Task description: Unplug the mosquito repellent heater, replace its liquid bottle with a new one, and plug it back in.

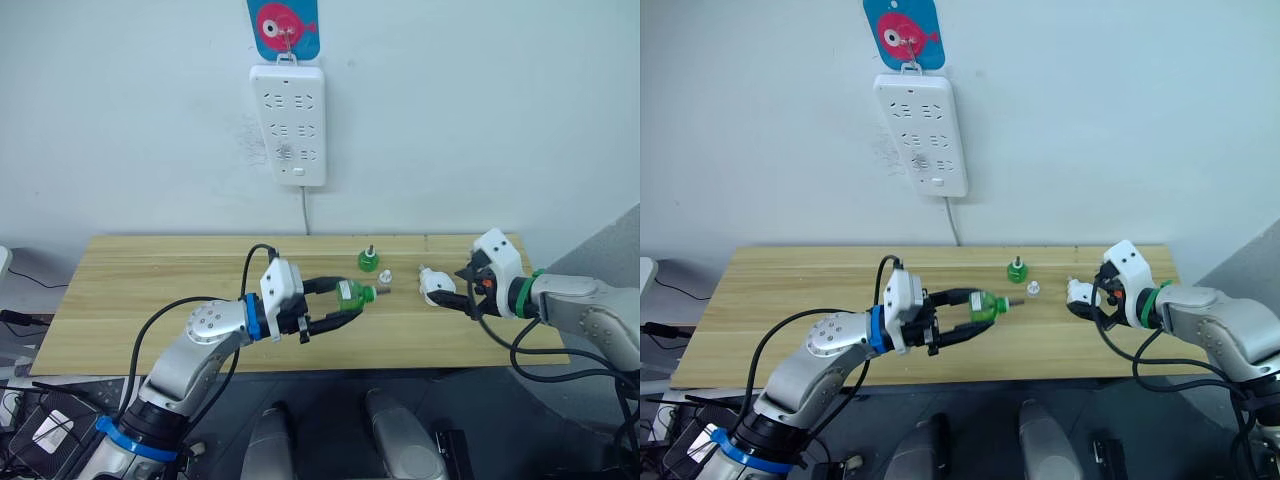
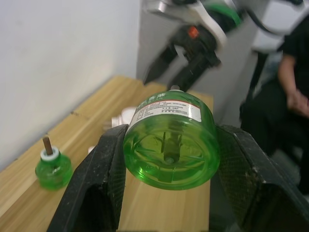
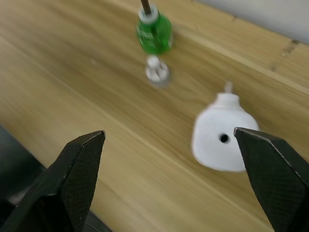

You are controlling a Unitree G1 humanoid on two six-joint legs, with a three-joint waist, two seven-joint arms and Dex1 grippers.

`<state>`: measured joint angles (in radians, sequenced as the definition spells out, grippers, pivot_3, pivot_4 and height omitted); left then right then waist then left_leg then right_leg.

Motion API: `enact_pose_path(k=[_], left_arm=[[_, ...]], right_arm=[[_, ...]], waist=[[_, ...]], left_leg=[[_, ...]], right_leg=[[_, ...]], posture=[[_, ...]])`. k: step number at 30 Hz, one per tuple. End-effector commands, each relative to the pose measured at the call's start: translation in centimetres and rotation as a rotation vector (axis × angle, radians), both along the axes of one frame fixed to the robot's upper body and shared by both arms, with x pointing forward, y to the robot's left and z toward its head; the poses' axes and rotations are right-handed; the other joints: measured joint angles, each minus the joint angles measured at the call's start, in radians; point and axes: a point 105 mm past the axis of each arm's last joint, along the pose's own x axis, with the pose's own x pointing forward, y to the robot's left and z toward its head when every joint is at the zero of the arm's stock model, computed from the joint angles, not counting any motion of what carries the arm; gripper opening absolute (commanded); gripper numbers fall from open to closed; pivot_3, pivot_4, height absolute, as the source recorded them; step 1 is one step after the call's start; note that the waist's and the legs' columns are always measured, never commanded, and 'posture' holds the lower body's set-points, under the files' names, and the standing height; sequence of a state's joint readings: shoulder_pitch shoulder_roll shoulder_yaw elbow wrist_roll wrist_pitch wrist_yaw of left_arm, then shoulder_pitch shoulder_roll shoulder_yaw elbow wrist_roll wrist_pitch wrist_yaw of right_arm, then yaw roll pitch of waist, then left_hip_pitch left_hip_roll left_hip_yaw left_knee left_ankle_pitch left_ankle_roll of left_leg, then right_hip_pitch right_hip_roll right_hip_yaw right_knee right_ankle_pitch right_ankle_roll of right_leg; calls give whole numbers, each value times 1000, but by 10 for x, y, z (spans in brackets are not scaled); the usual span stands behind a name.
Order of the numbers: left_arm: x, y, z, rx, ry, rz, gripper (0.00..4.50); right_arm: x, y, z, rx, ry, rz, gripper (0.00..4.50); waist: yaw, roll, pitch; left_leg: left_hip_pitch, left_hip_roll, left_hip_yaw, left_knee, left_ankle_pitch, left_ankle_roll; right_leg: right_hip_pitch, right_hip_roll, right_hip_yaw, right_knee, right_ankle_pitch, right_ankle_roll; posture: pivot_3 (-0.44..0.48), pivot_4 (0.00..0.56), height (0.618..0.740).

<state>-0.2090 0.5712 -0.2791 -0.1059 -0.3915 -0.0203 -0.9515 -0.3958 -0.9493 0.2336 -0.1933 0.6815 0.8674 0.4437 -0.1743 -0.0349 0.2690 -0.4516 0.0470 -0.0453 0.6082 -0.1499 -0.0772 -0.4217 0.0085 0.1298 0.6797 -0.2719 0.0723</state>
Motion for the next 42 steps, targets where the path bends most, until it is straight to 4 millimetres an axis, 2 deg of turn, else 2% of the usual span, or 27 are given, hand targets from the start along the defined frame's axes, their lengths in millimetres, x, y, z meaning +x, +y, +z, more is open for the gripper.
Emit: enact_pose_path(k=[1,5,9,21,36,41,42], left_arm=[[2,15,-16,103,-119,-14,2372],[-1,28,-32,171,-114,-23,2372],[-6,29,-38,180,-125,-39,2372],[-14,18,-33,133,-131,-62,2372],[-13,13,-30,115,-125,-50,2372],[-14,13,-31,124,-123,-58,2372],[-13,14,-31,121,-120,-52,2372]], right_arm=[[16,4,8,-46,-16,-58,4500],[36,-1,2,-119,43,-180,4500],[44,-2,-12,-137,127,-224,4500],[55,4,-28,-140,225,-201,4500],[76,6,-39,-186,221,-156,4500],[76,5,-45,-193,234,-142,4500],[76,5,-46,-194,239,-140,4318]], waist=[[-4,0,0],[-17,0,0],[-13,0,0],[-14,0,0],[-14,0,0],[-13,0,0],[-13,0,0]], left_leg=[[1,0,0,0,0,0],[0,0,1,1,0,0],[0,0,-1,0,0,1],[0,0,-2,0,-1,2],[0,0,-3,0,-1,2],[0,0,-3,0,-1,2],[0,0,-3,0,-1,2]], right_leg=[[0,0,0,0,0,0],[0,0,1,1,1,0],[0,-1,-1,0,1,0],[1,0,-2,1,1,1],[1,0,-3,1,1,1],[1,0,-4,2,1,1],[1,0,-4,2,1,1]], posture=[[-223,242,735],[-221,241,735],[-210,240,735],[-168,239,735],[-155,242,735],[-155,241,735],[-157,242,735]])
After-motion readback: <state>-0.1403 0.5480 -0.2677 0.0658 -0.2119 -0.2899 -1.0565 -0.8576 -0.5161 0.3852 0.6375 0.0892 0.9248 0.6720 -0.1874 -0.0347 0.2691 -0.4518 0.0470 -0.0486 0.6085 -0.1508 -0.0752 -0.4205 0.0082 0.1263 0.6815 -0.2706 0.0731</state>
